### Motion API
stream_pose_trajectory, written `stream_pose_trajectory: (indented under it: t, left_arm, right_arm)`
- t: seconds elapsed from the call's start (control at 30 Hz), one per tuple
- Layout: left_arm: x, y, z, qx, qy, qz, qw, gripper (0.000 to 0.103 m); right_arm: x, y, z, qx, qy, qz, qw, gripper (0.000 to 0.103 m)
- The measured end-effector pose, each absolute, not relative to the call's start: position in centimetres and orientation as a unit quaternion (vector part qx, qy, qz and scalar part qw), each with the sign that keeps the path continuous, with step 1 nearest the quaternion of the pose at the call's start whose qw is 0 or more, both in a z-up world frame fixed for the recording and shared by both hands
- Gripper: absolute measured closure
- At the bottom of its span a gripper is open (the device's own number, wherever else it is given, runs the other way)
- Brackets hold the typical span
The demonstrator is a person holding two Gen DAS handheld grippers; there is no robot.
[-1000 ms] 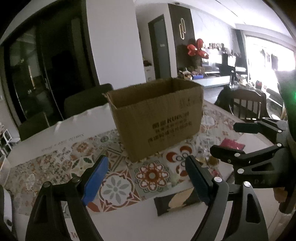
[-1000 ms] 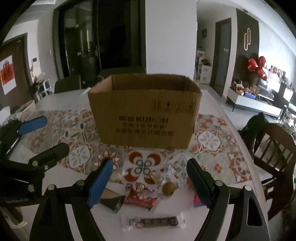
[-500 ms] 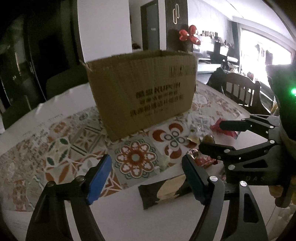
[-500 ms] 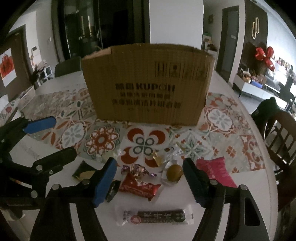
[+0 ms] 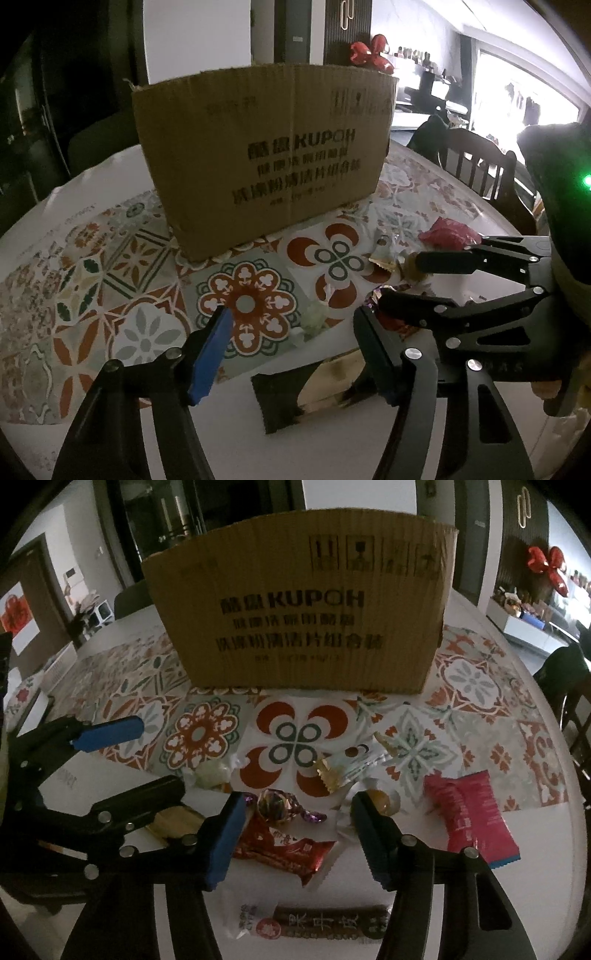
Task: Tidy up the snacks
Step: 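Grasp the foil-wrapped candy with the right tool while the left tool grasps the small white item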
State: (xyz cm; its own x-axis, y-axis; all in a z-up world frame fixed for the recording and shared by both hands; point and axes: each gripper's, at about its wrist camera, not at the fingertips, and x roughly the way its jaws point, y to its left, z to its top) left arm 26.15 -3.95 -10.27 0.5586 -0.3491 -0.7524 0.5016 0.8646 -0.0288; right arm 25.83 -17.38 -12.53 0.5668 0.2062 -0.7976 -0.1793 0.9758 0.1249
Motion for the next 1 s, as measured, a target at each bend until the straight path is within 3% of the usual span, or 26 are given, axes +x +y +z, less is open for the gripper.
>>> stream_pose_trajectory:
  t: [0.27,0.43,0.73,0.8,1.0]
  left_arm:
    - [27.4,-4.3,-11.8,0.081,0.426,-0.248,0.867,0.050]
    - [27.8,-4.3,-12.3,0.067,0.432,-0.255,0.862,0.051]
    - [28.2,-4.7,-12.7,0.042,0.442,-0.274,0.853,0.063]
    - [28.3,-4.9,-13.0,0.041,0.447,-0.273,0.851,0.072]
    - [28.6,-5.5,-13.5,0.042,0.453,-0.271,0.848,0.087]
  right_arm:
    - [26.8,-17.3,-13.5,0.026,0.467,0.120,0.876,0.054]
    - [27.1,-17.2,-13.8,0.034,0.469,0.125,0.873,0.060]
    - [27.6,-17.3,-14.2,0.046,0.470,0.127,0.872,0.062]
    - [27.6,-17.4,-14.2,0.046,0.470,0.127,0.872,0.062]
    - [27.0,-16.8,-14.2,0.040,0.466,0.142,0.872,0.068]
